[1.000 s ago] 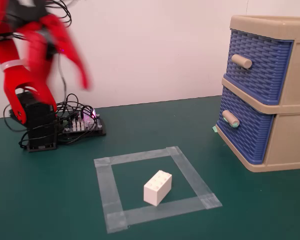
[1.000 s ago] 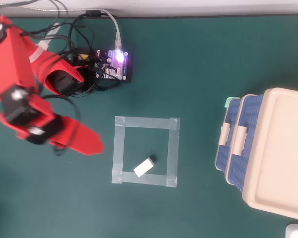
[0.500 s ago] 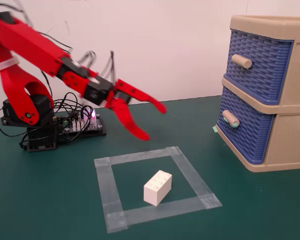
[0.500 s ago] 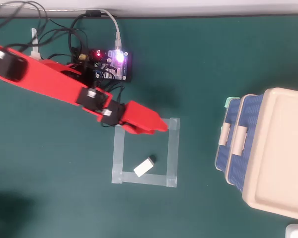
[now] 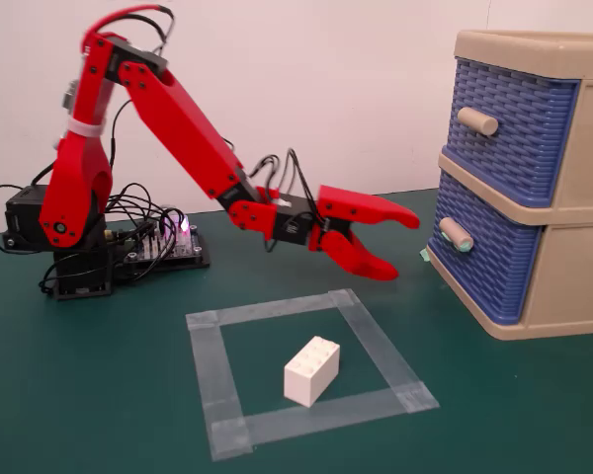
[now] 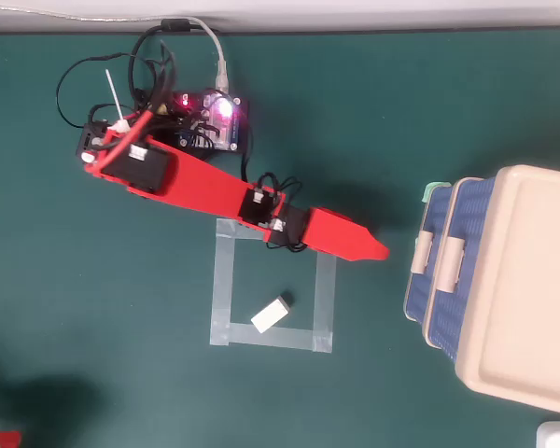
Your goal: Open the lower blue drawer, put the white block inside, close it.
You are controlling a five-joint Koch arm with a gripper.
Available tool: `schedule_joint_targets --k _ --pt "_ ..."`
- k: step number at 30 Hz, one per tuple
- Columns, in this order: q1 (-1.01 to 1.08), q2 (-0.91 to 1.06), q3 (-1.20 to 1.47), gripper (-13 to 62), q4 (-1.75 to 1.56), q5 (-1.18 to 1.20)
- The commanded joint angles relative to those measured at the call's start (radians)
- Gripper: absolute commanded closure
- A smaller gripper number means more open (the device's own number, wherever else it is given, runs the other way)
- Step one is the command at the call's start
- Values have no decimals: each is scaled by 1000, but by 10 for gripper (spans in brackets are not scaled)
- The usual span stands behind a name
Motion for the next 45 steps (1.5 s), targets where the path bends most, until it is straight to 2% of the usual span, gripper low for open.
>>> schedule_joint_targets --k 1,8,13,17,22,28,32,37,44,45 --pt "-21 -20 -71 157 -95 54" --pt "-44 -229 -373 168 -60 54" --pt "-66 -249 -535 234 167 58" --pt "-84 -252 -646 364 311 60" --pt "-87 -245 -729 575 499 61" --pt "-80 -198 -658 575 529 64" --pt "-75 -48 -405 575 526 86" --pt "-58 232 -20 575 523 161" --pt "-23 402 216 570 526 164" --pt "-17 410 225 523 526 164"
